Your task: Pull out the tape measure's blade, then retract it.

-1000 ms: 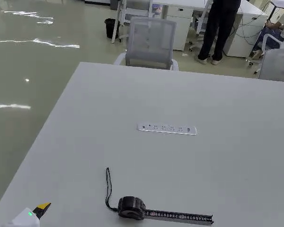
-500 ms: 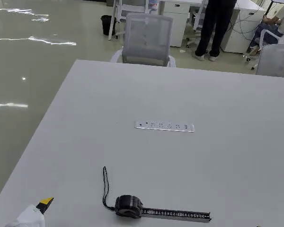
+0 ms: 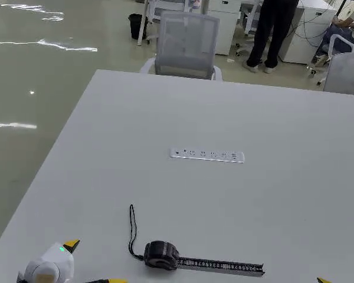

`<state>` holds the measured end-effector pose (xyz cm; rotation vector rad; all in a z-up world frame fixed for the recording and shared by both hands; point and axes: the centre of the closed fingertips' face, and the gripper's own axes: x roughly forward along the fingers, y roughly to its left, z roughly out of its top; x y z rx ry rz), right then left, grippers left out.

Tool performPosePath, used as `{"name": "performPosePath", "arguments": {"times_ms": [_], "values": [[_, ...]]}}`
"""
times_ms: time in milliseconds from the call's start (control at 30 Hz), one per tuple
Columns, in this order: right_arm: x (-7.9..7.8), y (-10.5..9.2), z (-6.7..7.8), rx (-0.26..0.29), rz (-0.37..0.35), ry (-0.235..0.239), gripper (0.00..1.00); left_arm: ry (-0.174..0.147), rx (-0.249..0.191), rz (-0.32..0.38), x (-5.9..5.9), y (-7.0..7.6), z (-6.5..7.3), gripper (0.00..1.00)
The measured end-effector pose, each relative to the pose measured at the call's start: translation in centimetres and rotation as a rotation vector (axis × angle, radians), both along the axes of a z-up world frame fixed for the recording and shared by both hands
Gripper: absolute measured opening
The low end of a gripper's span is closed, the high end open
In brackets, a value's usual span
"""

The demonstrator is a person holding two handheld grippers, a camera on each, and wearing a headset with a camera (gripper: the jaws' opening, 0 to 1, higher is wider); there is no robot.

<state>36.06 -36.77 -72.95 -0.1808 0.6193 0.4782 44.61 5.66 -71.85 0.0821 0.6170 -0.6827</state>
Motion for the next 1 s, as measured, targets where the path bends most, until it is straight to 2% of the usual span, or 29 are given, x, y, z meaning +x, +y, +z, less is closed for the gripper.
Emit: {"name": "performPosePath", "arguments": {"times_ms": [133,233,400,633,733,833,1000], "values": [[0.4,0.2,-0.2,-0.009,0.019,0.002,0.98,-0.030,0.006,0.010,0.6,-1.1,0.9,0.99],[0.8,0.6,-0.1,-0.017,0.044,-0.002,0.96,-0.013,-0.020,0.012,0.7,-2.4,1.3,0.99],[1.5,0.9,-0.5,-0.019,0.071,0.007,0.95,-0.031,-0.020,0.019,1.0,-4.2,1.7,0.99],[2.8,1.4,-0.5,-0.028,0.107,0.008,0.93,-0.039,-0.004,0.034,0.9,-5.8,1.0,0.99],[3.1,1.6,-0.6,-0.026,0.117,0.011,0.92,-0.019,-0.001,0.045,0.6,-6.2,0.4,0.99],[3.2,2.1,-1.0,-0.033,0.153,0.020,0.89,-0.031,0.022,0.060,0.6,-6.5,0.2,0.99],[3.4,2.7,-1.4,-0.040,0.201,0.040,0.85,0.003,0.012,0.096,0.5,-7.2,-0.4,0.99]]}}
